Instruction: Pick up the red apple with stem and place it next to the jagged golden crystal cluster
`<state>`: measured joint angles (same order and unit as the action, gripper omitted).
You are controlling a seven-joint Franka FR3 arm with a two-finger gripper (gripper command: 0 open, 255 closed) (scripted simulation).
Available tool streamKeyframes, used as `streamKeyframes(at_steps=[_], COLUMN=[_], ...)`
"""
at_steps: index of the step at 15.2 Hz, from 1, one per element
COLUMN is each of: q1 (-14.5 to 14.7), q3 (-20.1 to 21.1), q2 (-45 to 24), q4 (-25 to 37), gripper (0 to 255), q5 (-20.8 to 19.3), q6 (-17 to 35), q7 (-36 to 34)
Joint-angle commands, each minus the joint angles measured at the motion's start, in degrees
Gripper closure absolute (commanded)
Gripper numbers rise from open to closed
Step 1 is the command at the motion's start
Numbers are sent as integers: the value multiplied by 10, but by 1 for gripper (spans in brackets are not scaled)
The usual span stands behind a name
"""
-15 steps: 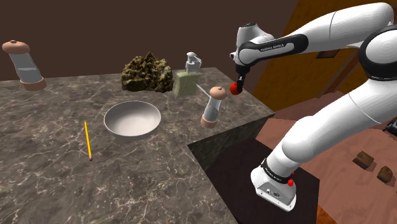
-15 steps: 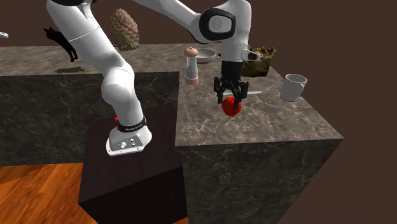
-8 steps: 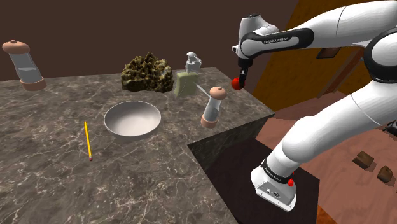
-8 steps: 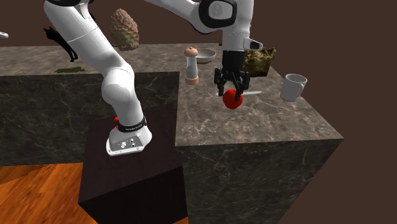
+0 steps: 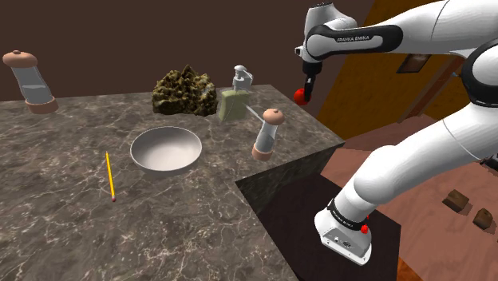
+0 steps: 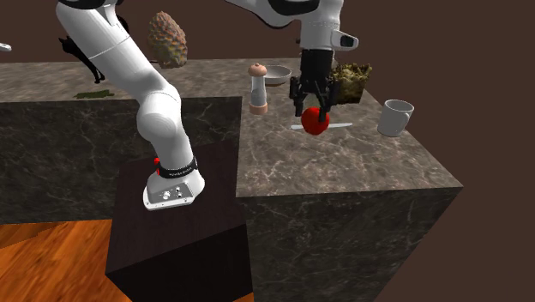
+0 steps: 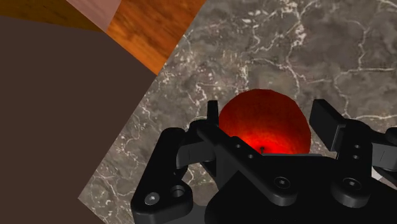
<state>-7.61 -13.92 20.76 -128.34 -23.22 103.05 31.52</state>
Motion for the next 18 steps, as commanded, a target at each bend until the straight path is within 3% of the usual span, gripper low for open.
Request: streamKeyframes(at_steps=[1,18], q1=[1,4], q3=[1,14], q2=[0,-4], q4=[14,146], gripper=[255,255], q5=[2,13], q6=[-14,-137], q7=[5,41])
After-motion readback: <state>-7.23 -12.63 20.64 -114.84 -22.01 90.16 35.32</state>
